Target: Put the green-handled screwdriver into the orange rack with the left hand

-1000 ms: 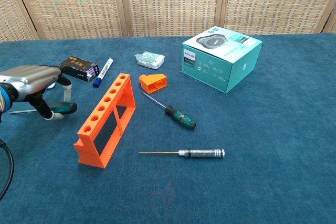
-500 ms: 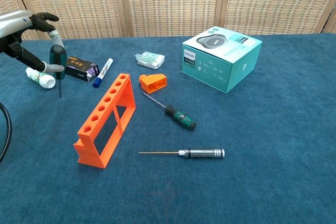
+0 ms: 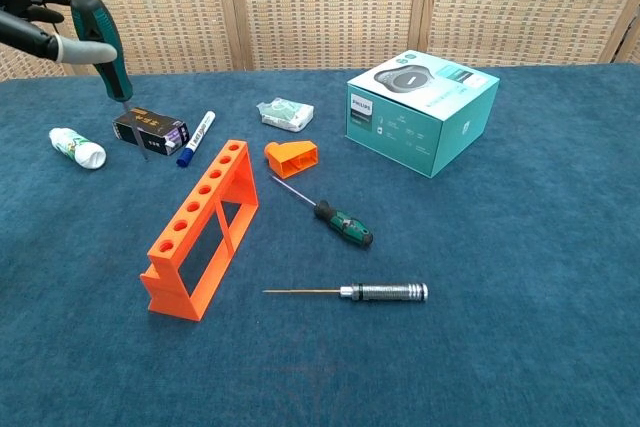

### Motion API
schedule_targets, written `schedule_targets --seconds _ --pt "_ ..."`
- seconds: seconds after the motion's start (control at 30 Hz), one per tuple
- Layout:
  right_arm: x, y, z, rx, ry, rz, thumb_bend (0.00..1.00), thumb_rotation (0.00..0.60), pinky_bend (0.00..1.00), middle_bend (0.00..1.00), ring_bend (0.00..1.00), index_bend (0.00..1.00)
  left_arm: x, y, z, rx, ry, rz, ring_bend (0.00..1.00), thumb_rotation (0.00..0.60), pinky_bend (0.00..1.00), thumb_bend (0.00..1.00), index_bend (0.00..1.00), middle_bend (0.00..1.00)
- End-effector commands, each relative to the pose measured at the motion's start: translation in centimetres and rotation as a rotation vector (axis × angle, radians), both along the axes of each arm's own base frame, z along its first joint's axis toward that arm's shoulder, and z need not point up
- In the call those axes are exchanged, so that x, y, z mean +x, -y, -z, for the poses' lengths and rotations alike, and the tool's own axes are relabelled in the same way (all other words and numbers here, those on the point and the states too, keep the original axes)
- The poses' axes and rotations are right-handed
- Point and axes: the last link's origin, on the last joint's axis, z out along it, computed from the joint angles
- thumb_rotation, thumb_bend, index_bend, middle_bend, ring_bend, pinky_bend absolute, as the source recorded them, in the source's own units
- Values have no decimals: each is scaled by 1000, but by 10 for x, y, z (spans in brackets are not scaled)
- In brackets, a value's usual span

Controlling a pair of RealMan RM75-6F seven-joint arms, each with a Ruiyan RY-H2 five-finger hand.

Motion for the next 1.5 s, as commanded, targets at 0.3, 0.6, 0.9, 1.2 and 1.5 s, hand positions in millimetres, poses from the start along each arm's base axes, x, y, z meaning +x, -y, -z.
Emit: schedule_targets --seconds 0.3,0.6,0.9,1.2,1.5 --pt "-1 0 -1 -1 3 0 258 600 0 0 0 0 27 7 0 -82 98 47 0 600 0 321 623 52" --pt "-1 0 -1 -2 5 1 258 600 0 0 0 0 45 5 8 -109 138 74 0 600 0 320 626 56" --pt "-2 0 -2 -5 9 1 258 600 0 0 0 0 63 4 16 -155 224 71 0 600 0 321 631 59" --pt "-2 0 -2 -6 11 0 258 600 0 0 0 0 68 7 16 -162 244 69 0 600 0 321 643 61" --pt "0 0 -1 -1 6 -3 258 600 0 0 0 0 58 7 12 -165 231 43 0 600 0 320 649 61"
